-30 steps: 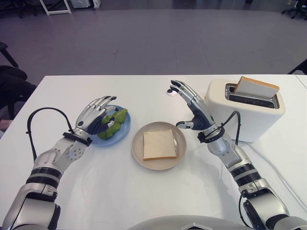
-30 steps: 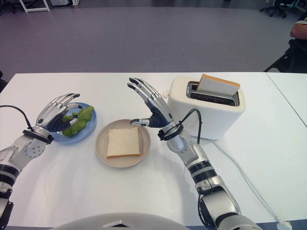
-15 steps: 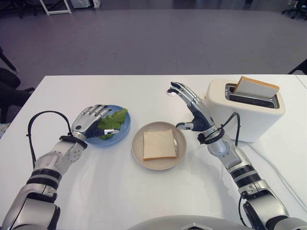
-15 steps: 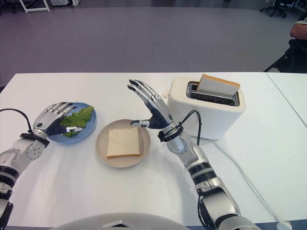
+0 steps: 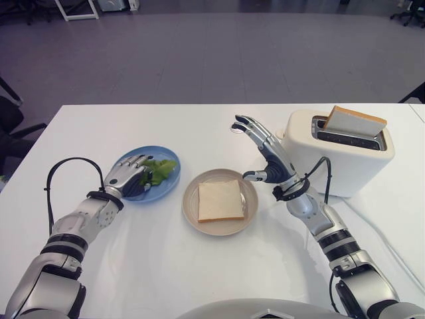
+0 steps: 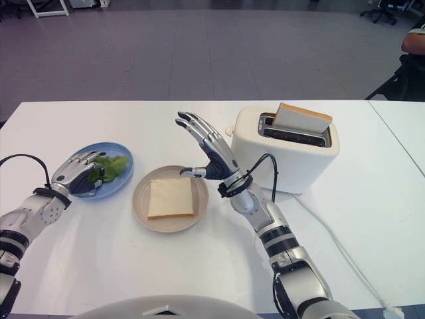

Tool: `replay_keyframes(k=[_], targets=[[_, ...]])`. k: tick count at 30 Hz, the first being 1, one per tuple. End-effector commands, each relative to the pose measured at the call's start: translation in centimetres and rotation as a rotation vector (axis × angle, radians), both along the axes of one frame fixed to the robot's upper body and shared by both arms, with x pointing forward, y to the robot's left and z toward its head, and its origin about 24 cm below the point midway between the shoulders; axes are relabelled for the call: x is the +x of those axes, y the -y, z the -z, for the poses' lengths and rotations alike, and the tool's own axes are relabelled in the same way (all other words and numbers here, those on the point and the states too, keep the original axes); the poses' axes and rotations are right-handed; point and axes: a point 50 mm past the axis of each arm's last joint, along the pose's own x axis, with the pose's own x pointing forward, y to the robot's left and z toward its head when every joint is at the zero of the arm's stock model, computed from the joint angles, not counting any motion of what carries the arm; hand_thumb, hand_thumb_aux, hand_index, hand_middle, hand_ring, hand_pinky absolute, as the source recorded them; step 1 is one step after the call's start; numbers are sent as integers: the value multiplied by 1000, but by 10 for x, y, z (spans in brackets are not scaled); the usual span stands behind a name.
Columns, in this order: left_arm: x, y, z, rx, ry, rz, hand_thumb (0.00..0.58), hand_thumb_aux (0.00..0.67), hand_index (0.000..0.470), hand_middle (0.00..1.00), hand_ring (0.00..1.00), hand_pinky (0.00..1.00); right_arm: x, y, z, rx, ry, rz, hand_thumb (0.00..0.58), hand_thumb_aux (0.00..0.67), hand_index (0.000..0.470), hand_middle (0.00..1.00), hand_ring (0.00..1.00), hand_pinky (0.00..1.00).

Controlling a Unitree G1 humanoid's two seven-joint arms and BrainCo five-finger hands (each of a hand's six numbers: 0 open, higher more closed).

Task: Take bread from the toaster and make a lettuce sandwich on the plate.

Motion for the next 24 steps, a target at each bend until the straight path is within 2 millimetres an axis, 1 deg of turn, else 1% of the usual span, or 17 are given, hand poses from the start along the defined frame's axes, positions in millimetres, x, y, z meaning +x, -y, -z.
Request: replay_keyframes(k=[1,5,12,17,19,22,24], targets=[[1,9,-11,-104,77,59,580,670,470,0,0,0,0,3,0,4,-6,6,0,0,0,0,0,0],[3,8,-24,-147,149,68,580,670,470,0,0,0,0,3,0,6,-5,8,0,0,0,0,0,0],[2,12,-39,-196,227,106,580,670,470,0,0,0,0,4,0,8,-3,10,0,0,0,0,0,0],[-1,29,-54,-314,297,188,580,670,470,0,0,0,0,5,-3,16,6,12,0,0,0,0,0,0],[-1,39,-58,-368,314,228,580,670,470,0,0,0,-1,6,-7,25,19,14,0,0,0,0,0,0],[0,58,-59,-437,317,290,580,670,470,0,0,0,-4,11,-20,46,63,21,0,0,0,0,0,0],[-1,69,-55,-477,297,333,580,670,470,0,0,0,-7,18,-31,62,105,37,0,0,0,0,0,0]])
